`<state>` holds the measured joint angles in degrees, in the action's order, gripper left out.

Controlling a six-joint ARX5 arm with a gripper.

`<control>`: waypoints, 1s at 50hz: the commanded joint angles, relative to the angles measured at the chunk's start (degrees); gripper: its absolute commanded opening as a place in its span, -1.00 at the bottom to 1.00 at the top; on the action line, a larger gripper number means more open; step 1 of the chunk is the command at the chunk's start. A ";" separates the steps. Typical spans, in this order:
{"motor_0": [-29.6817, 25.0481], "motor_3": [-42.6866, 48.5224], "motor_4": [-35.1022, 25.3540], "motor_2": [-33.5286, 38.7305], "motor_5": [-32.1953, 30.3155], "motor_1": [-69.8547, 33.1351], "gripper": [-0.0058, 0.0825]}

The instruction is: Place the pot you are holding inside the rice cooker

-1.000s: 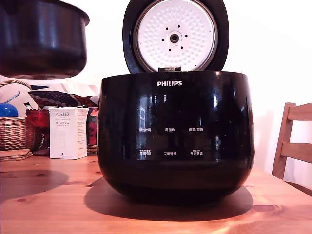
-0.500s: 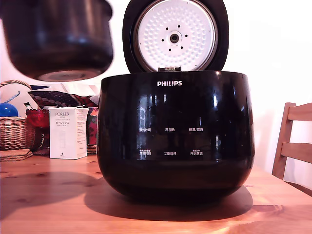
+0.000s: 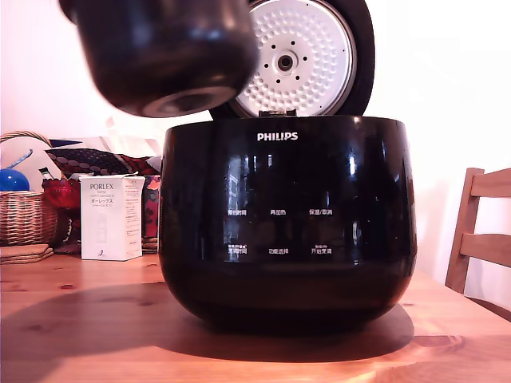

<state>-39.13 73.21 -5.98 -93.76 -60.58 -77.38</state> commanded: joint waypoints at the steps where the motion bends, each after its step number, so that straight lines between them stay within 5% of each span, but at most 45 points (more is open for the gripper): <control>1: -0.50 -3.10 -0.70 -1.22 -0.24 0.79 -0.92; 50: -6.12 -11.80 -1.79 -1.51 -1.33 -6.71 -0.92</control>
<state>-44.58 63.22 -7.46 -93.76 -60.71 -83.83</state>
